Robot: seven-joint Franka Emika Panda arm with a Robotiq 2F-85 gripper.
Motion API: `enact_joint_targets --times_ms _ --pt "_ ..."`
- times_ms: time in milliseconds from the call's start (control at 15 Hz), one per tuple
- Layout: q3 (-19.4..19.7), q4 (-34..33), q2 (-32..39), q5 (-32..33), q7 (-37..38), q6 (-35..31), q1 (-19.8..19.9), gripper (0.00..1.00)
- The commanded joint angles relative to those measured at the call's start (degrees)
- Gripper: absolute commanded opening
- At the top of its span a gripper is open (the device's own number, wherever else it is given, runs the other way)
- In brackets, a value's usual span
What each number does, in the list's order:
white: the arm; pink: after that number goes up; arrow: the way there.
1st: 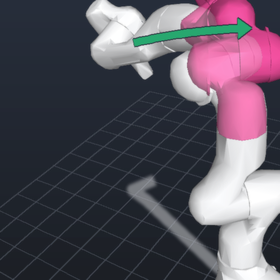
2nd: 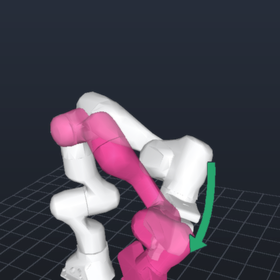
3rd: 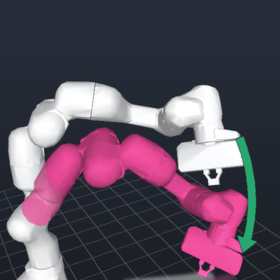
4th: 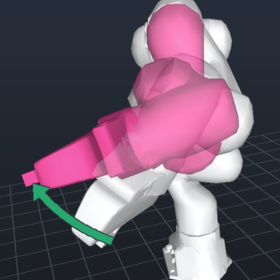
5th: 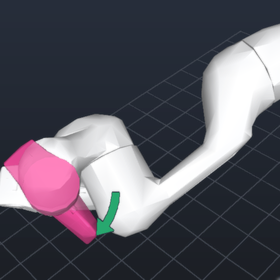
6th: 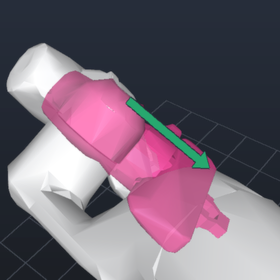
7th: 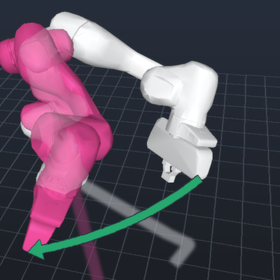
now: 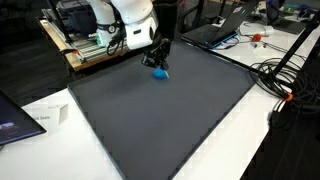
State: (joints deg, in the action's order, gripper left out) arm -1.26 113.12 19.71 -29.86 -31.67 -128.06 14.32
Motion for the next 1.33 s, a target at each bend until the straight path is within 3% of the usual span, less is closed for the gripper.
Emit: enact_joint_targets --times_ms 0,467,800,1267 --pt "-1.3 7.7 -4.3 -7.7 -8.8 -4.3 1.6 0.03" --pt "0.6 16.1 -8.9 -18.9 -20.5 -5.8 0.2 0.03" --pt "2.4 19.3 -12.0 -18.2 -19.4 -5.0 -1.4 0.03" --pt "3.2 23.0 -15.2 -24.2 -25.6 -6.5 -2.3 0.03"
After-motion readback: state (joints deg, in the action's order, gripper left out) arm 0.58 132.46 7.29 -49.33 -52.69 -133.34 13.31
